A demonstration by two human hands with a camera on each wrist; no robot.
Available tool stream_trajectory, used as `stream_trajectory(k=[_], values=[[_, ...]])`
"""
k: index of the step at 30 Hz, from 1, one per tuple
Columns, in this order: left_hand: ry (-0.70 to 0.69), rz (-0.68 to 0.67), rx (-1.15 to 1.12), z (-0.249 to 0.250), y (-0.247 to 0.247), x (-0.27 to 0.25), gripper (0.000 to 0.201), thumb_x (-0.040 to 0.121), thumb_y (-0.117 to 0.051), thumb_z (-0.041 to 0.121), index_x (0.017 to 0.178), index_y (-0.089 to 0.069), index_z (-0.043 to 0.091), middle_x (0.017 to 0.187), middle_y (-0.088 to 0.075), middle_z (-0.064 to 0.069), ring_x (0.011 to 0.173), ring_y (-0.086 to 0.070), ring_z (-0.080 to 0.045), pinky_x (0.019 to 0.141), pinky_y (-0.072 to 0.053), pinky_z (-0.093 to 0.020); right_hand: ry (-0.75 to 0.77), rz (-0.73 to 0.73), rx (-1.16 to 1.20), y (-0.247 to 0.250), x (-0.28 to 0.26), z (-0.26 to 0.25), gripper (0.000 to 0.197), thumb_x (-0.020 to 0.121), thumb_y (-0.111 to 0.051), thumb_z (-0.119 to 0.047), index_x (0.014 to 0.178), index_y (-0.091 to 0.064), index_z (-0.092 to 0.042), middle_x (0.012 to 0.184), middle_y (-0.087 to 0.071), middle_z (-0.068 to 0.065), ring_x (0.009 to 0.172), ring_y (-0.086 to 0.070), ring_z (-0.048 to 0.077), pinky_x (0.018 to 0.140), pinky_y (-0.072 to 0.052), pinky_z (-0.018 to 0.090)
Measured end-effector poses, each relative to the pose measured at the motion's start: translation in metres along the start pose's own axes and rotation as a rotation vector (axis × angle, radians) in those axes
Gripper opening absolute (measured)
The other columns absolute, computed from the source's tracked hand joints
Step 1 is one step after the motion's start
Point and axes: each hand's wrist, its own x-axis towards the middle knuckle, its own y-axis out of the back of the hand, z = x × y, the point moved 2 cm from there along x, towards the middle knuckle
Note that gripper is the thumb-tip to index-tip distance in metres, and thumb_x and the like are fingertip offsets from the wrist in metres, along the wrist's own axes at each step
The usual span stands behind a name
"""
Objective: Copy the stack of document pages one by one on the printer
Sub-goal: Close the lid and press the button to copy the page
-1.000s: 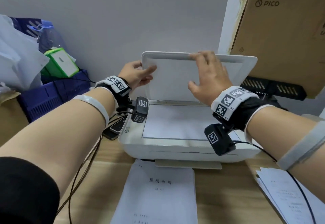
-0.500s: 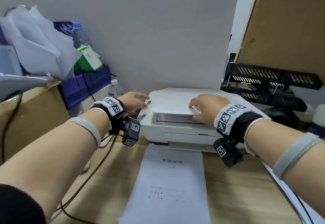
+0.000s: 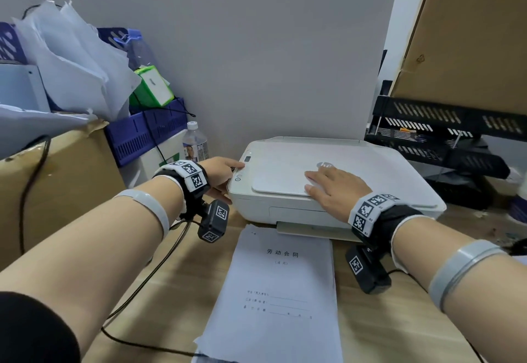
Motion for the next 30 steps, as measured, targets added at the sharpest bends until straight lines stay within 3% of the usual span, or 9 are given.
stream_trajectory(k=[7, 10, 12, 16, 20, 23, 27, 30], values=[[-0.018, -0.008, 0.053, 0.001, -0.004, -0.002, 0.055, 0.096, -0.044, -0.003, 0.141, -0.051, 0.028, 0.115, -0.068, -0.01, 0.085, -0.074, -0.034, 0.071, -0.061, -0.054, 0.007, 0.032, -0.017, -0.005, -0.001, 0.002, 0.055, 0.098, -0.018, -0.06, 0.148, -0.03, -0.038, 0.162, -0.022, -0.003, 0.149, -0.019, 0.017, 0.12, -0.019, 0.045], [-0.021, 0.021, 0.08, 0.001, -0.01, -0.002, 0.06, 0.093, -0.046, -0.01, 0.142, -0.049, 0.026, 0.137, -0.053, -0.012, 0.086, -0.068, -0.039, 0.061, -0.061, -0.053, 0.004, 0.038, -0.023, -0.005, -0.002, 0.001, 0.055, 0.098, -0.018, -0.059, 0.147, -0.031, -0.038, 0.162, -0.023, -0.003, 0.149, -0.021, 0.018, 0.12, -0.019, 0.045], [-0.02, 0.041, 0.099, 0.002, -0.013, -0.003, 0.064, 0.093, -0.042, -0.014, 0.143, -0.048, 0.026, 0.147, -0.041, -0.011, 0.091, -0.063, -0.043, 0.063, -0.06, -0.055, 0.005, 0.042, -0.025, -0.005, -0.002, 0.001, 0.055, 0.098, -0.018, -0.059, 0.147, -0.031, -0.038, 0.162, -0.023, -0.002, 0.149, -0.021, 0.018, 0.12, -0.019, 0.045], [-0.006, 0.048, 0.121, 0.004, -0.014, -0.003, 0.067, 0.092, -0.043, -0.017, 0.144, -0.047, 0.025, 0.151, -0.037, -0.011, 0.099, -0.061, -0.048, 0.071, -0.058, -0.059, -0.001, 0.04, -0.022, -0.005, -0.002, 0.001, 0.055, 0.098, -0.019, -0.06, 0.148, -0.03, -0.038, 0.162, -0.021, -0.003, 0.149, -0.02, 0.018, 0.12, -0.019, 0.045], [-0.023, 0.049, 0.161, 0.003, -0.016, -0.003, 0.067, 0.09, -0.047, -0.017, 0.141, -0.047, 0.027, 0.152, -0.034, -0.01, 0.101, -0.056, -0.048, 0.055, -0.059, -0.056, -0.004, 0.039, -0.022, -0.004, -0.004, 0.001, 0.055, 0.098, -0.019, -0.06, 0.149, -0.029, -0.038, 0.163, -0.02, -0.003, 0.15, -0.017, 0.017, 0.12, -0.016, 0.044], [-0.04, 0.066, 0.15, 0.0, -0.016, -0.002, 0.063, 0.092, -0.046, -0.014, 0.14, -0.048, 0.027, 0.15, -0.036, -0.011, 0.102, -0.055, -0.048, 0.052, -0.057, -0.058, -0.003, 0.033, -0.02, -0.004, -0.004, 0.0, 0.056, 0.099, -0.018, -0.06, 0.149, -0.028, -0.038, 0.163, -0.019, -0.004, 0.15, -0.015, 0.016, 0.121, -0.015, 0.044], [-0.044, 0.079, 0.111, -0.001, -0.016, -0.003, 0.06, 0.094, -0.043, -0.01, 0.141, -0.048, 0.027, 0.149, -0.038, -0.011, 0.108, -0.055, -0.05, 0.069, -0.057, -0.063, -0.011, 0.029, -0.024, -0.003, -0.005, -0.001, 0.056, 0.099, -0.019, -0.059, 0.15, -0.027, -0.038, 0.163, -0.019, -0.003, 0.15, -0.015, 0.017, 0.121, -0.015, 0.043], [-0.051, 0.084, 0.09, -0.003, -0.016, -0.005, 0.059, 0.094, -0.043, -0.009, 0.141, -0.049, 0.027, 0.148, -0.04, -0.01, 0.11, -0.055, -0.05, 0.071, -0.057, -0.063, -0.019, 0.022, -0.025, -0.002, -0.005, -0.002, 0.056, 0.099, -0.019, -0.06, 0.151, -0.027, -0.038, 0.163, -0.018, -0.003, 0.15, -0.015, 0.017, 0.121, -0.015, 0.043]])
